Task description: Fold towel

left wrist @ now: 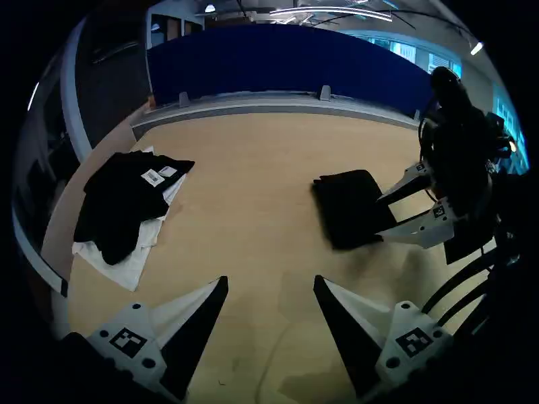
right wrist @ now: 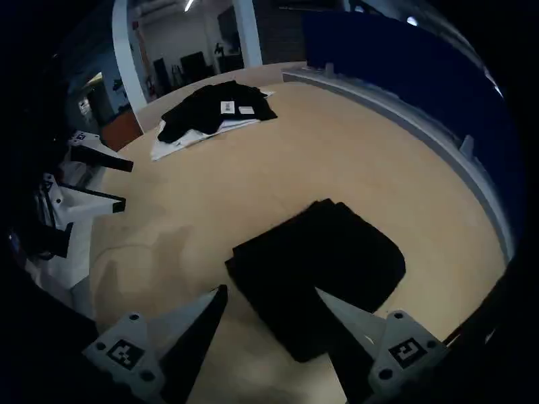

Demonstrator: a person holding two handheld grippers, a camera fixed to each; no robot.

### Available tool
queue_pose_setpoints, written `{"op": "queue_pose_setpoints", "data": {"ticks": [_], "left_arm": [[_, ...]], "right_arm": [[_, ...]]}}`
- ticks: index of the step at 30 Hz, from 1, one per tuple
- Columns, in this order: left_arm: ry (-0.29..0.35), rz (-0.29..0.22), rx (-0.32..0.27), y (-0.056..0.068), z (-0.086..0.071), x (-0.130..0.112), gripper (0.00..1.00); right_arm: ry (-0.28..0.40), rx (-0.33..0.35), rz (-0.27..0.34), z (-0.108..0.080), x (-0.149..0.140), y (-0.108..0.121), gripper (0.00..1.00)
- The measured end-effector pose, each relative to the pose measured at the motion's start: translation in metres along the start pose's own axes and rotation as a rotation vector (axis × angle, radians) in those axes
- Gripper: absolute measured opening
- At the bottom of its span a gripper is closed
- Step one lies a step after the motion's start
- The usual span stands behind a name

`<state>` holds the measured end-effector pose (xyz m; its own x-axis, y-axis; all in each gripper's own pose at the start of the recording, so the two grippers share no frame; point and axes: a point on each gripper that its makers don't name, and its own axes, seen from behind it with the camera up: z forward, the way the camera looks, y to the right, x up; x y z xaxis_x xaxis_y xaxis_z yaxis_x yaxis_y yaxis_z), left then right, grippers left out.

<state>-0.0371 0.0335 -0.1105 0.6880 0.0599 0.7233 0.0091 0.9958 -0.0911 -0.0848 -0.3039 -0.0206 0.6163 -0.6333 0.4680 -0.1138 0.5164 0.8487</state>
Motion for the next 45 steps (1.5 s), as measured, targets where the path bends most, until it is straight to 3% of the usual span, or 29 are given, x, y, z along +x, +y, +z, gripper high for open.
{"op": "queue_pose_setpoints", "data": {"ticks": [12, 25, 31, 38, 45], "left_arm": [[0.002, 0.007, -0.007, 0.004, 0.0, 0.002, 0.94], [0.004, 0.011, -0.008, 0.005, 0.0, 0.004, 0.94], [0.005, 0.01, -0.006, 0.004, 0.0, 0.006, 0.95], [0.005, 0.003, -0.005, 0.003, 0.0, 0.005, 0.95], [0.006, 0.007, -0.003, 0.001, 0.0, 0.006, 0.94]], "right_arm": [[-0.027, -0.083, 0.065, -0.033, -0.041, 0.032, 0.97], [-0.058, -0.108, 0.081, -0.027, -0.063, 0.035, 0.96], [-0.068, -0.114, 0.094, -0.021, -0.069, 0.034, 0.83], [-0.08, -0.116, 0.106, -0.018, -0.072, 0.033, 0.76], [-0.09, -0.119, 0.118, -0.016, -0.075, 0.034, 0.59]]}}
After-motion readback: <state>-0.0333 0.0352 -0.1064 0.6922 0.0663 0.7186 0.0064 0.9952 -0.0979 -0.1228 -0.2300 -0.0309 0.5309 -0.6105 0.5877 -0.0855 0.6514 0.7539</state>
